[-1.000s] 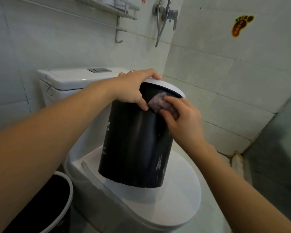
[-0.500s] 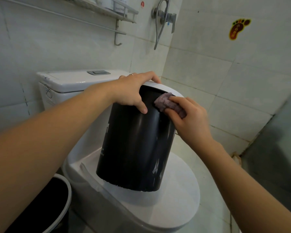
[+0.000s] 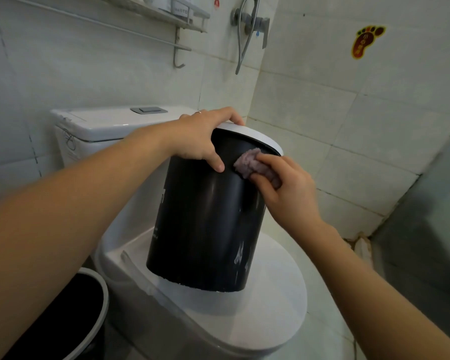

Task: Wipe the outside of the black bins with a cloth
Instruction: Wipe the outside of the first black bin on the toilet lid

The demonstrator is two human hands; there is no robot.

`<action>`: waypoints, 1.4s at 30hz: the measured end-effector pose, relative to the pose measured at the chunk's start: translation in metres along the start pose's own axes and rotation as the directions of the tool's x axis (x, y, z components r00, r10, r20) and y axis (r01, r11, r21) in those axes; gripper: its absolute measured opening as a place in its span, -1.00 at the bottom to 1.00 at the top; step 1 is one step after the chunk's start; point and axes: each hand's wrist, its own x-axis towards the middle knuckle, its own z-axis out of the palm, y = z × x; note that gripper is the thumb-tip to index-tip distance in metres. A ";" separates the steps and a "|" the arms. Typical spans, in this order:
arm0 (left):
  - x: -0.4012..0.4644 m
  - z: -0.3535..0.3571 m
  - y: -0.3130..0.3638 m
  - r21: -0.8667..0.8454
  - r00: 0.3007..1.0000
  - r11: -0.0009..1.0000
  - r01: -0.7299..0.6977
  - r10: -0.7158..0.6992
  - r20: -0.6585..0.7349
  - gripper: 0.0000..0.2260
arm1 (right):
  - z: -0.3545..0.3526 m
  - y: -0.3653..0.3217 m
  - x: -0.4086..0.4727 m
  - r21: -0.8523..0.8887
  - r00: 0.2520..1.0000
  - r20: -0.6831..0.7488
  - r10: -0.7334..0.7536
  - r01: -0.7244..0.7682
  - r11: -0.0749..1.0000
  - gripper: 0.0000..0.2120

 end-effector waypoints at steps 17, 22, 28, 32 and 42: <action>0.001 -0.004 -0.016 -0.110 1.000 0.994 -0.012 0.014 0.013 -0.31 | 0.008 -0.004 -0.038 -0.023 0.984 0.082 -0.159 0.162 0.987 -0.73; 0.000 -0.006 -0.021 -0.133 1.000 0.991 -0.006 0.008 0.015 -0.31 | 0.010 -0.007 -0.084 0.076 0.893 0.257 -0.369 0.363 0.929 -0.76; 0.003 -0.006 -0.023 -0.137 1.000 0.991 -0.004 0.006 0.016 -0.31 | 0.006 -0.005 -0.064 -0.007 0.975 0.113 -0.189 0.191 0.982 -0.73; 0.002 -0.007 -0.023 -0.141 1.000 0.990 -0.001 0.003 0.013 -0.31 | 0.011 -0.003 -0.073 0.058 0.971 0.143 -0.193 0.186 0.981 -0.73; 0.002 0.003 -0.012 -0.188 0.998 0.982 0.021 -0.031 -0.052 -0.31 | 0.016 -0.002 -0.106 0.174 0.959 0.177 -0.222 0.191 0.966 -0.72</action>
